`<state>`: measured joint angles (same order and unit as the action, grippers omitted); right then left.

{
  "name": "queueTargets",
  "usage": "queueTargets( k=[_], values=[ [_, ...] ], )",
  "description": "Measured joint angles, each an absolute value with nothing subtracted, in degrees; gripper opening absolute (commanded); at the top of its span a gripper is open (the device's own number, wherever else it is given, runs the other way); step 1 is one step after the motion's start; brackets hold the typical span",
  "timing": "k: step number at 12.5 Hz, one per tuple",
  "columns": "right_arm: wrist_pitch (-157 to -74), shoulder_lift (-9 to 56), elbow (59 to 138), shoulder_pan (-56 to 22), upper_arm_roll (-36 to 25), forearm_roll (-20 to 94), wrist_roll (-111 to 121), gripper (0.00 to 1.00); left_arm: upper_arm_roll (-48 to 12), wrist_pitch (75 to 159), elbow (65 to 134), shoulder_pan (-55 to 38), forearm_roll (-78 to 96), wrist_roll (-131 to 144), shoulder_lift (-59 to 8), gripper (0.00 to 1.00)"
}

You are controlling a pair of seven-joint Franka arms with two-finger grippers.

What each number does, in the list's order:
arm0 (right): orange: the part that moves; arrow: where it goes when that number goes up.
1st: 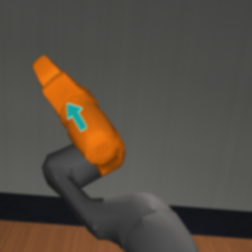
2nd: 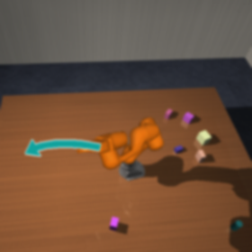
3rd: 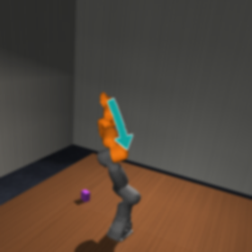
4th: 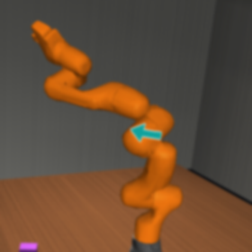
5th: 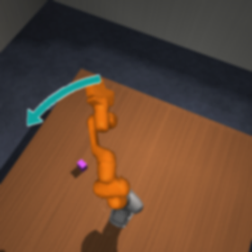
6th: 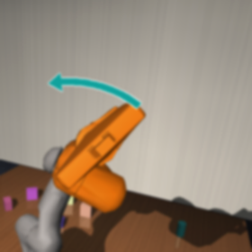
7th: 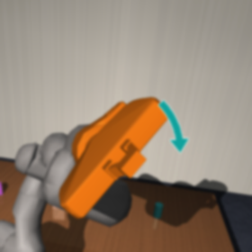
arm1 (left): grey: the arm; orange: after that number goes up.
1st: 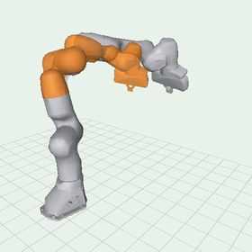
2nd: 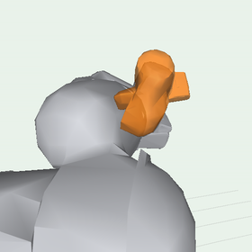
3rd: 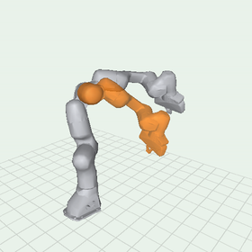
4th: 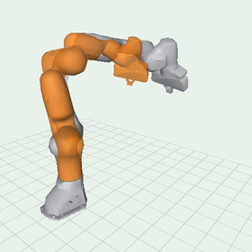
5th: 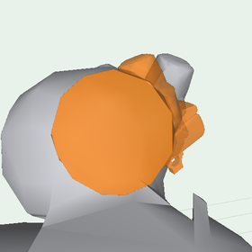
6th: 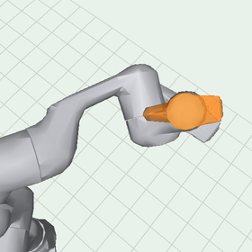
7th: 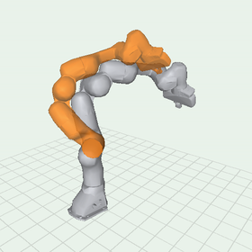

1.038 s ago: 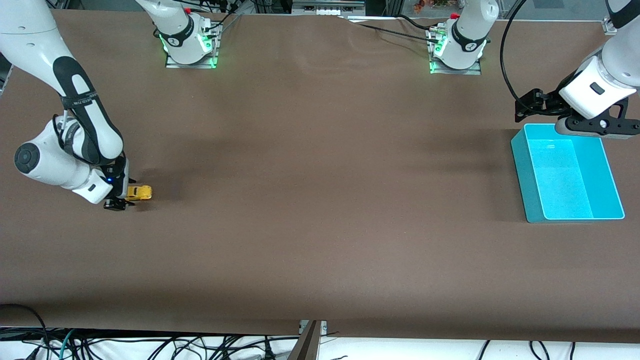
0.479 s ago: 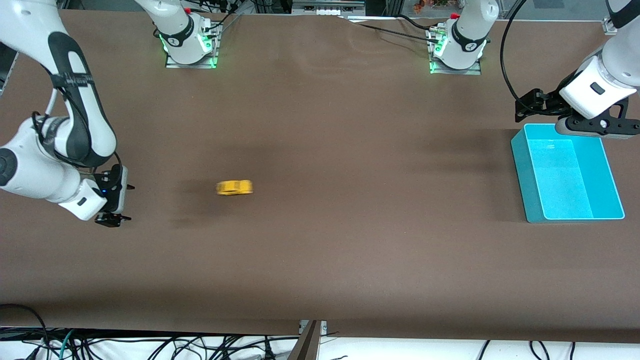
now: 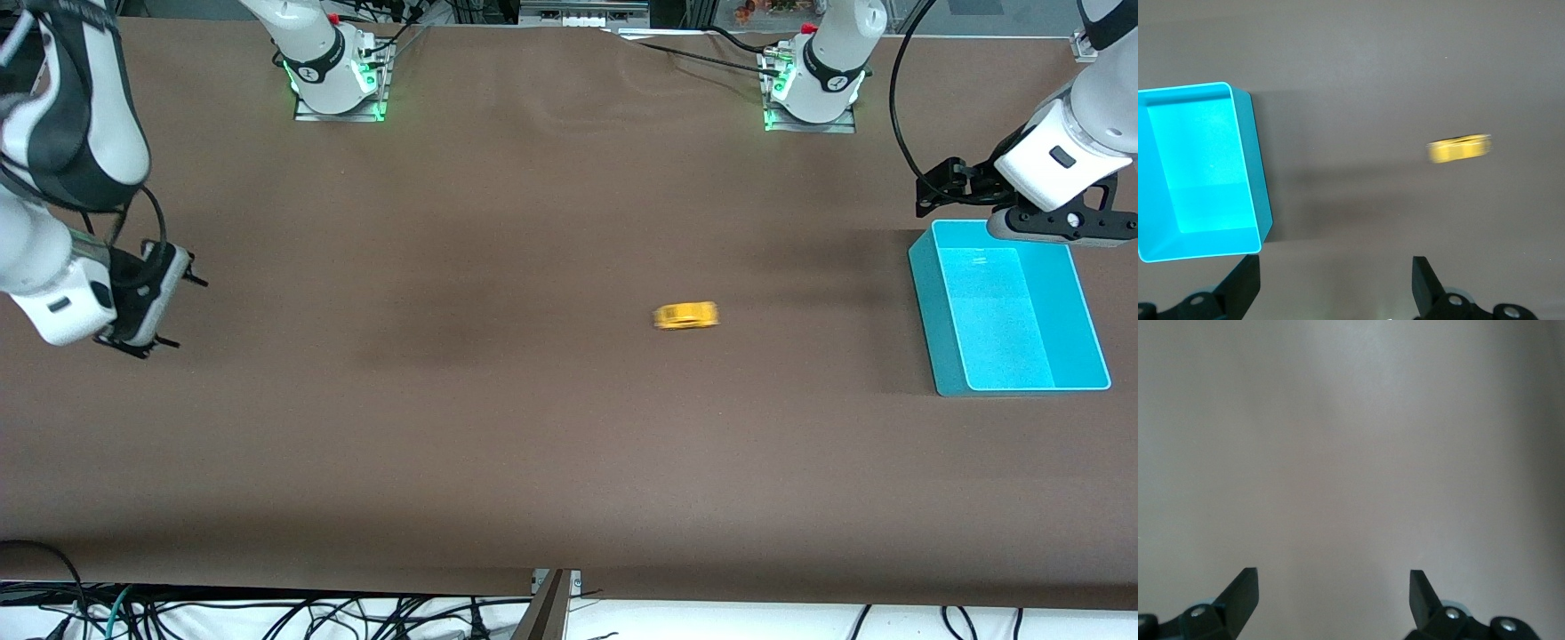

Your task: Wind and store yellow beetle car

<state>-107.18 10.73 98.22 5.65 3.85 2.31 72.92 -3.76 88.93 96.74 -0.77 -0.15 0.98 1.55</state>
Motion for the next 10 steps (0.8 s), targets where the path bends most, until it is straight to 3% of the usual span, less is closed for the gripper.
queueTargets(
  k=[10],
  values=[
    [-98.07,0.18,98.67,2.95,4.06,1.85,23.96,1.0,-3.92,88.52,96.76,-0.86,-0.15,0.43,-0.56,1.0]
  ],
)
